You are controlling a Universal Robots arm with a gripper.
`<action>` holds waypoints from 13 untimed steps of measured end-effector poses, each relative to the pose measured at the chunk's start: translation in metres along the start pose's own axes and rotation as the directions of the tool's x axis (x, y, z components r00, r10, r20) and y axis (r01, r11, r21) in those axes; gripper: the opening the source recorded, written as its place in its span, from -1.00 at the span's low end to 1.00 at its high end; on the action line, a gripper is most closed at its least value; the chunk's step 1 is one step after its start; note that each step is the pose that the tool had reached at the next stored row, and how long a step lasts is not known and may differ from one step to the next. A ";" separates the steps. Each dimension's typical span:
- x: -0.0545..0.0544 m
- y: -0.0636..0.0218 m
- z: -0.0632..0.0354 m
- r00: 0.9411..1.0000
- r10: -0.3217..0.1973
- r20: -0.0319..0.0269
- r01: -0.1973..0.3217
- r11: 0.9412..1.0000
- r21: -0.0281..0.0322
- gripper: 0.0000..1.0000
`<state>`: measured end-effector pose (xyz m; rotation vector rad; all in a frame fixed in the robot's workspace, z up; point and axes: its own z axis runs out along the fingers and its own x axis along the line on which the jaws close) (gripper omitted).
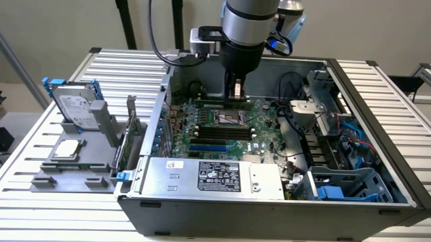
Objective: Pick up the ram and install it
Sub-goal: 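Insert the ram into the slot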
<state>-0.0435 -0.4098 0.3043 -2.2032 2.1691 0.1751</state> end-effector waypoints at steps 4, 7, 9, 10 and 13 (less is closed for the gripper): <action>0.001 -0.0017 0.0066 1.000 0.001 -0.008 -0.001 1.000 0.000 -0.73; 0.001 -0.0031 0.0114 1.000 0.001 -0.015 -0.001 1.000 0.000 -0.73; 0.002 -0.0039 0.0148 1.000 0.001 -0.018 -0.001 1.000 0.000 -0.73; 0.002 -0.0043 0.0166 1.000 0.001 -0.020 -0.001 1.000 0.000 -0.73; 0.003 -0.0057 0.0220 1.000 0.001 -0.024 -0.001 1.000 0.000 -0.73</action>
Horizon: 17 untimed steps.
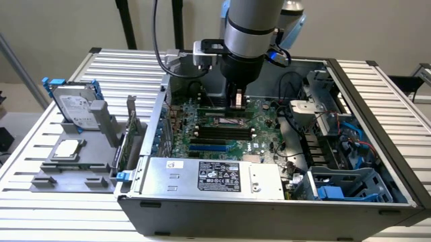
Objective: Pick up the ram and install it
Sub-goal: 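Insert the ram into the slot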
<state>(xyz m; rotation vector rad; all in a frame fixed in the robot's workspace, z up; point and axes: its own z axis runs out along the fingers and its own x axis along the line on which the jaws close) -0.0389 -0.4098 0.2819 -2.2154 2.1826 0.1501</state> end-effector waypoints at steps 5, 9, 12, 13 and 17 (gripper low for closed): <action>0.001 -0.0021 0.0089 1.000 0.000 -0.007 0.000 1.000 0.000 -0.73; 0.001 -0.0037 0.0160 1.000 0.001 -0.013 -0.001 1.000 0.000 -0.73; 0.002 -0.0047 0.0215 1.000 0.001 -0.017 -0.001 1.000 0.000 -0.73; 0.002 -0.0050 0.0233 1.000 0.001 -0.018 -0.001 1.000 0.000 -0.73; 0.003 -0.0057 0.0302 1.000 0.001 -0.026 -0.001 1.000 0.000 -0.73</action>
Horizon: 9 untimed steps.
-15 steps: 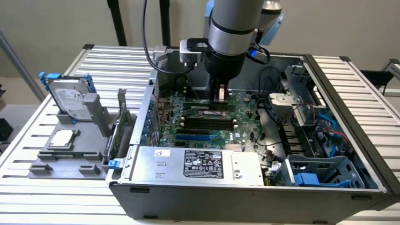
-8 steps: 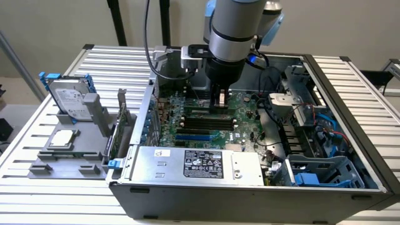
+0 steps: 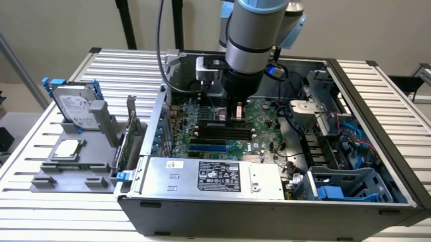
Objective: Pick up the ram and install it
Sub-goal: 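Insert the ram into the slot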
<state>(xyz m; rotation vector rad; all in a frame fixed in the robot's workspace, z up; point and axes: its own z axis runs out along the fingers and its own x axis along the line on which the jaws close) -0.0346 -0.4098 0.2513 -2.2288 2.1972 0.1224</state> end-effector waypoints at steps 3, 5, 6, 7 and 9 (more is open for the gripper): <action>0.000 -0.0002 0.0045 1.000 0.000 -0.009 0.000 1.000 0.000 -0.73; 0.000 -0.0003 0.0069 1.000 0.001 -0.019 -0.001 1.000 0.000 -0.73; 0.000 -0.0004 0.0081 1.000 0.001 -0.025 -0.001 1.000 0.000 -0.73; -0.001 -0.0005 0.0090 1.000 0.002 -0.031 -0.002 1.000 0.000 -0.73; -0.001 -0.0006 0.0098 0.999 0.002 -0.034 -0.002 1.000 0.000 -0.73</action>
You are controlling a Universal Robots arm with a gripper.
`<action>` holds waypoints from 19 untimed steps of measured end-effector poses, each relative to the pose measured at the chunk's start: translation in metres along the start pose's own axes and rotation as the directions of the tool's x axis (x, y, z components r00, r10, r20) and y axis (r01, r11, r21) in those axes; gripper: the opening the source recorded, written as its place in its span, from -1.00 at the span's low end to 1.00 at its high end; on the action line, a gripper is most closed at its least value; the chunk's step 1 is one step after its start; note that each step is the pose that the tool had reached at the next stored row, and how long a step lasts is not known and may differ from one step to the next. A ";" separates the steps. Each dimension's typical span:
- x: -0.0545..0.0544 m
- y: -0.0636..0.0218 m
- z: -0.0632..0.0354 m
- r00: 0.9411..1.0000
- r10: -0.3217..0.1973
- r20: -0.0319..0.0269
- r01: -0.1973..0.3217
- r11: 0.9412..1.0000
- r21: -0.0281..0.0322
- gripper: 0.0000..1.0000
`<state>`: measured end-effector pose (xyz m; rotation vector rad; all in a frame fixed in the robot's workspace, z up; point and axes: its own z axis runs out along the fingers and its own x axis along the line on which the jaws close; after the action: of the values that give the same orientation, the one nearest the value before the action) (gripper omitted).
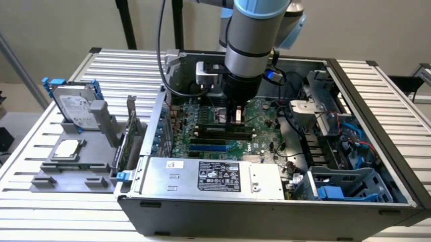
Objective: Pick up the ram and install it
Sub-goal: 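Insert the ram into the slot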
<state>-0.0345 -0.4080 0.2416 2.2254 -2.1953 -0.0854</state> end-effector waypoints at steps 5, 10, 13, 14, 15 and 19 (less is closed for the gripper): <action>-0.001 0.0000 0.0011 1.000 0.000 0.000 0.000 1.000 0.000 -0.73; -0.004 -0.0002 0.0038 1.000 -0.001 0.000 0.001 1.000 0.000 -0.73; -0.005 -0.0003 0.0054 1.000 -0.001 0.000 0.001 1.000 0.000 -0.73; -0.005 -0.0004 0.0059 1.000 -0.001 0.000 0.001 1.000 0.000 -0.73; -0.006 -0.0005 0.0063 1.000 -0.002 0.000 0.002 1.000 0.000 -0.73; -0.006 -0.0007 0.0078 1.000 -0.002 -0.002 0.002 1.000 0.000 -0.73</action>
<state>-0.0342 -0.4019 0.2340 2.2264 -2.1927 -0.0836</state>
